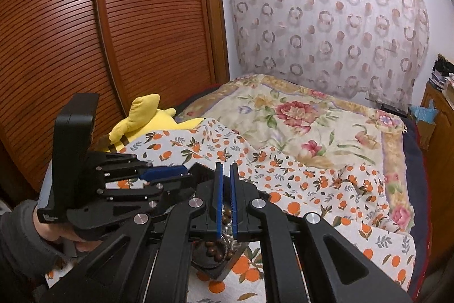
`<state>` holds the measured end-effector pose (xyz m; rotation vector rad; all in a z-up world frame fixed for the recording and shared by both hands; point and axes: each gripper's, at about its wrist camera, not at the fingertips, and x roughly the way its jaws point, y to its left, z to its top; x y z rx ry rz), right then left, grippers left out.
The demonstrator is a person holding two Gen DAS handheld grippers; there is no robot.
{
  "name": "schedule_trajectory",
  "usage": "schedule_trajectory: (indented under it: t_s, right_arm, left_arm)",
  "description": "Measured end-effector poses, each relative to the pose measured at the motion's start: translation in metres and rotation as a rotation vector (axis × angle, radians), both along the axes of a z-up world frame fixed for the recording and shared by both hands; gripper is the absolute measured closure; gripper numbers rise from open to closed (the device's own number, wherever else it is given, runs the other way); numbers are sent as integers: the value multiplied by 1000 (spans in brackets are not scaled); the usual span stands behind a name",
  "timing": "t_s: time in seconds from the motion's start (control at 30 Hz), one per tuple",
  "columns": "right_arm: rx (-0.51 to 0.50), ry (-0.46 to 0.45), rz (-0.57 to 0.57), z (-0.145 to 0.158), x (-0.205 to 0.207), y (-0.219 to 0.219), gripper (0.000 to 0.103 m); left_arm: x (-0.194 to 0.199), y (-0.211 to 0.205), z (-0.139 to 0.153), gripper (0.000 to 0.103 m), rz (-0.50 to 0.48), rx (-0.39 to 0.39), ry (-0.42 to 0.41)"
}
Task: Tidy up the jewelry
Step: 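Withdraw both open tools from the box toward the remaining jewelry, then grasp the green pendant necklace with the left tool while the right tool grasps the gold ring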
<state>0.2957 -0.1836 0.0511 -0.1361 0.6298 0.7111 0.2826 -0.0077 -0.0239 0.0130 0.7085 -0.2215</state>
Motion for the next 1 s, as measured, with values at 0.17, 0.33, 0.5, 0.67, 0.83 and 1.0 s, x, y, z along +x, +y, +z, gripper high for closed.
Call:
schedule_trajectory:
  t_s: [0.17, 0.33, 0.5, 0.67, 0.83, 1.0]
  right_arm:
    - [-3, 4, -20, -7, -12, -12, 97]
    - [-17, 9, -49, -19, -30, -25, 95]
    - [-24, 26, -80, -35, -62, -43, 84]
    - [-40, 51, -91, -52, -87, -51, 82]
    - [-68, 91, -90, -77, -112, -51, 82]
    - [-125, 125, -82, -100, -128, -46, 82]
  left_arm:
    - [-2, -1, -1, 78, 7, 2, 0]
    - [-14, 0, 4, 60, 8, -1, -24]
    - [-40, 1, 7, 39, 7, -3, -37]
    - [-74, -2, 4, 19, 0, 17, -48]
    - [-106, -7, -8, 10, -10, 23, -37]
    - [-125, -13, -24, 8, -16, 38, -9]
